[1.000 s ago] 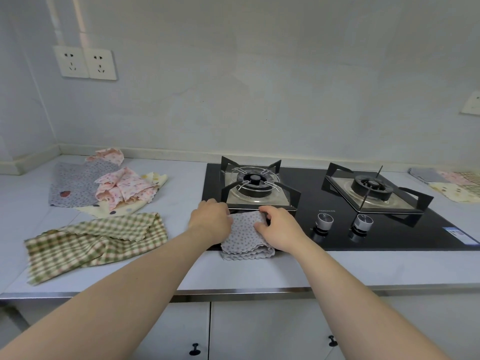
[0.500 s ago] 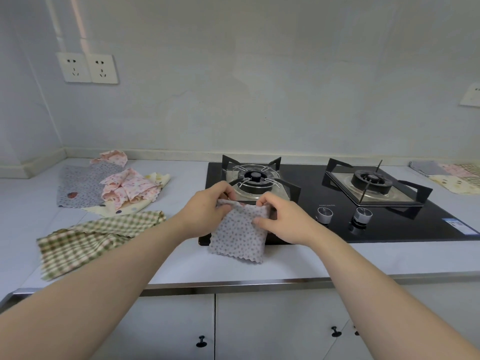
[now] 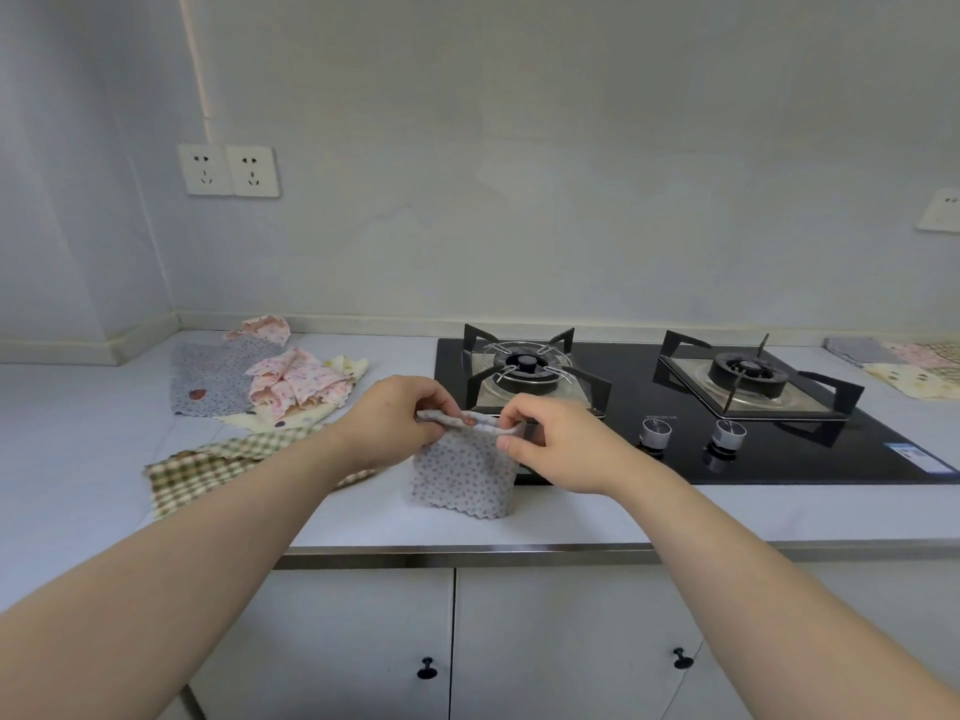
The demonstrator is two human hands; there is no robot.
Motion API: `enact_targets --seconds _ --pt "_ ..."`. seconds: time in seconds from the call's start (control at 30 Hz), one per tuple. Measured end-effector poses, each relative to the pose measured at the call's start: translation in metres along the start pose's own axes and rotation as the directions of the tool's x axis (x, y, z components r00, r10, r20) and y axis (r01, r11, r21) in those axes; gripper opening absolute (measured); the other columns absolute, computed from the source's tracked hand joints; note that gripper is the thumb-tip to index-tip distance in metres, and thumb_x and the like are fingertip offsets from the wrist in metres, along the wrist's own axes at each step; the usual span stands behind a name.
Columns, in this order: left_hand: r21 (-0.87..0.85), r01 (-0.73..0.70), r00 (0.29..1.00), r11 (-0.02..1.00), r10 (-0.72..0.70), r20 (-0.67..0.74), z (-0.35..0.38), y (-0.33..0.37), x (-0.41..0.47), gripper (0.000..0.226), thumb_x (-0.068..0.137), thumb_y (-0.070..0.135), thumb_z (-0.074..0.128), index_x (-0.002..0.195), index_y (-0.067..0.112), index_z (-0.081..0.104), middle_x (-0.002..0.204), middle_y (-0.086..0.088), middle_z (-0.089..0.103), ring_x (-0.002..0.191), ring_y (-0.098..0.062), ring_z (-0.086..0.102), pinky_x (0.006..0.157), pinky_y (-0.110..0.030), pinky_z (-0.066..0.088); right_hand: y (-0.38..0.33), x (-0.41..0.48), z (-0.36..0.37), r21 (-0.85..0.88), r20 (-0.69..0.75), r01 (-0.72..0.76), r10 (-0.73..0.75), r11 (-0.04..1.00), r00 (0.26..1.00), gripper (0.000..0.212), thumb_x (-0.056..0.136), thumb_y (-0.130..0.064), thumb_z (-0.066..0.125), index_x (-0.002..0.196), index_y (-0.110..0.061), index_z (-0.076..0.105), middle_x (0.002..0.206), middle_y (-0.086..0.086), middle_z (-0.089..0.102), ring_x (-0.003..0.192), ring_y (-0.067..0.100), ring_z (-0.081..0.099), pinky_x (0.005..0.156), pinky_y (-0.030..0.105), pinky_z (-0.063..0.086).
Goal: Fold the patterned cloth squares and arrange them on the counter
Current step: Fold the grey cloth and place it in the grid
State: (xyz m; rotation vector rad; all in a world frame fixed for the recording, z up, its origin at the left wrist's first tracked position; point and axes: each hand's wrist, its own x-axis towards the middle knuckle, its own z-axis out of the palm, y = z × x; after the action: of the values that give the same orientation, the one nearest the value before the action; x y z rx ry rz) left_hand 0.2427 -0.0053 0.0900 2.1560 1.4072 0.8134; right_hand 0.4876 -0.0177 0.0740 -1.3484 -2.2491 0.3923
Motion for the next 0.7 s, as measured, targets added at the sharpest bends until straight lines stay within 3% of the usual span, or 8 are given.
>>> enact_targets --seconds 0.13,0.3,0.4,0.5,0.7 --pt "-0.001 -0.026 0.999 1.0 0.026 -0.021 -0.014 0.009 -0.017 0.023 0.084 0.004 0.075 0.088 0.027 0.075 0.085 0.008 0.074 0.069 0.0 0.065 0.062 -0.016 0.052 -0.012 -0.007 -0.003 -0.096 0.05 0.033 -0.028 0.995 0.998 0.016 0.094 -0.044 0.067 0.106 -0.035 0.067 0.102 -0.012 0.061 0.088 0.004 0.055 0.08 0.028 0.046" --pt "-0.021 -0.008 0.999 1.0 0.007 -0.051 -0.032 0.012 -0.04 0.028 0.076 0.003 0.079 0.082 0.03 0.076 0.082 0.008 0.075 0.076 -0.012 0.069 0.069 -0.026 0.059 -0.038 -0.022 -0.01 -0.16 0.094 0.037 -0.022 0.986 0.995 0.027 0.091 -0.052 0.067 0.113 -0.035 0.066 0.109 -0.01 0.06 0.086 -0.004 0.05 0.076 0.025 0.039" --pt "-0.003 -0.004 0.998 1.0 0.004 -0.07 -0.04 0.014 -0.052 0.027 0.075 0.002 0.081 0.083 0.028 0.075 0.081 0.008 0.074 0.074 -0.007 0.067 0.067 -0.021 0.057 -0.058 -0.029 -0.013 -0.09 0.146 0.023 -0.01 0.996 0.989 0.026 0.086 -0.058 0.071 0.097 -0.036 0.065 0.099 -0.015 0.062 0.089 0.009 0.06 0.077 0.031 0.051" --pt "0.008 -0.01 0.998 1.0 0.01 -0.057 -0.047 0.015 -0.063 0.026 0.077 0.001 0.08 0.086 0.024 0.075 0.084 0.008 0.073 0.073 -0.002 0.066 0.063 -0.015 0.054 -0.079 -0.034 -0.014 -0.014 0.171 0.003 0.0 1.0 0.985 0.028 0.084 -0.058 0.073 0.088 -0.031 0.065 0.086 -0.014 0.063 0.08 0.01 0.062 0.069 0.027 0.05" --pt "-0.111 0.016 0.998 0.994 -0.022 -0.057 -0.061 0.012 -0.077 0.038 0.077 -0.004 0.081 0.103 0.022 0.071 0.086 0.002 0.073 0.076 -0.011 0.067 0.074 -0.022 0.058 -0.104 -0.031 -0.014 -0.158 0.046 -0.025 0.033 0.987 0.998 0.041 0.089 -0.058 0.066 0.072 -0.022 0.055 0.074 -0.006 0.059 0.066 0.012 0.052 0.061 0.031 0.043"
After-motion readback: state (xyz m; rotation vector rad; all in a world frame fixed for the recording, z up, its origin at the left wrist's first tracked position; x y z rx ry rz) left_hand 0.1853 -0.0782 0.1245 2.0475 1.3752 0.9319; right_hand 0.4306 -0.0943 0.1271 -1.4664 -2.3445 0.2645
